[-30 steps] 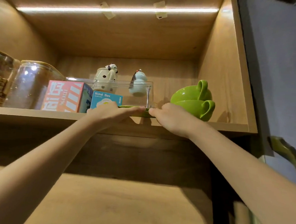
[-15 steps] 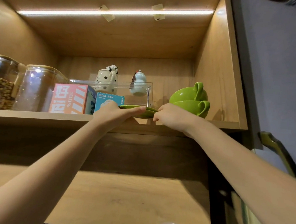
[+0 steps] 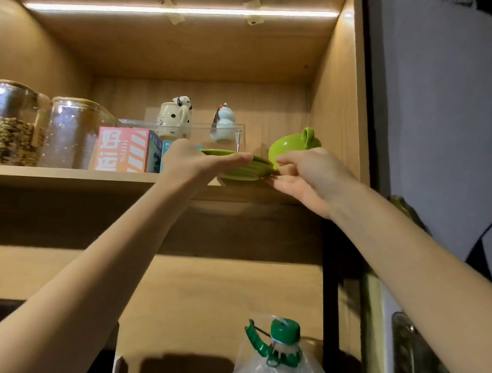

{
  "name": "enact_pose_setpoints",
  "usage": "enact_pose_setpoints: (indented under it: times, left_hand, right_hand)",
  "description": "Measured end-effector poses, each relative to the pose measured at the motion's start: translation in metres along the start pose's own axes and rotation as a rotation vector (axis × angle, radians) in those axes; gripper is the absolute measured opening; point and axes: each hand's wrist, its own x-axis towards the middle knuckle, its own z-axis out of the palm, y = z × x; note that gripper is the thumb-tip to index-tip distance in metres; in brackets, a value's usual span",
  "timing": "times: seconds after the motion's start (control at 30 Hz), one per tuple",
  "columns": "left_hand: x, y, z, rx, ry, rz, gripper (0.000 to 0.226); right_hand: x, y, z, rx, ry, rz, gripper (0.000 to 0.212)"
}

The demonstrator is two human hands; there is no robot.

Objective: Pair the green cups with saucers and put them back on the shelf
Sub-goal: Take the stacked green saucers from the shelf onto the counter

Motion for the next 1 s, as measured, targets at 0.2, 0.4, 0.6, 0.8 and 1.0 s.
enact_pose_setpoints:
  times: [0.2, 0.4, 0.6, 0.8, 1.0]
  left_hand:
    - [-0.068, -0.008, -0.013, -0.008, -0.010, -0.007, 0.086]
    - [-0.149, -0.029, -0.028, 0.037, -0.045, -0.072, 0.111]
    - [-0.243, -0.089, -0.046, -0.048, -0.103, -0.244, 0.119]
    - [-0.349, -0.150, -0.062, -0.044, -0.245, -0.428, 0.116]
    - [-0.445, -0.190, -0.082, -0.022, -0.288, -0.630, 0.123]
  right_hand:
    - [-0.052, 0.022, -0.013, 0.211, 0.180, 0.129, 0.031]
    - [-0.106, 0.065, -0.032, 0.212, 0.172, 0.350, 0.008]
    - [-0.175, 0.134, -0.042, 0.221, 0.093, 0.540, 0.012]
    - [-0.252, 0.211, -0.045, 0.039, 0.175, 0.633, 0.010]
    - [-0.319, 0.283, -0.044, -0.076, 0.179, 0.810, 0.021]
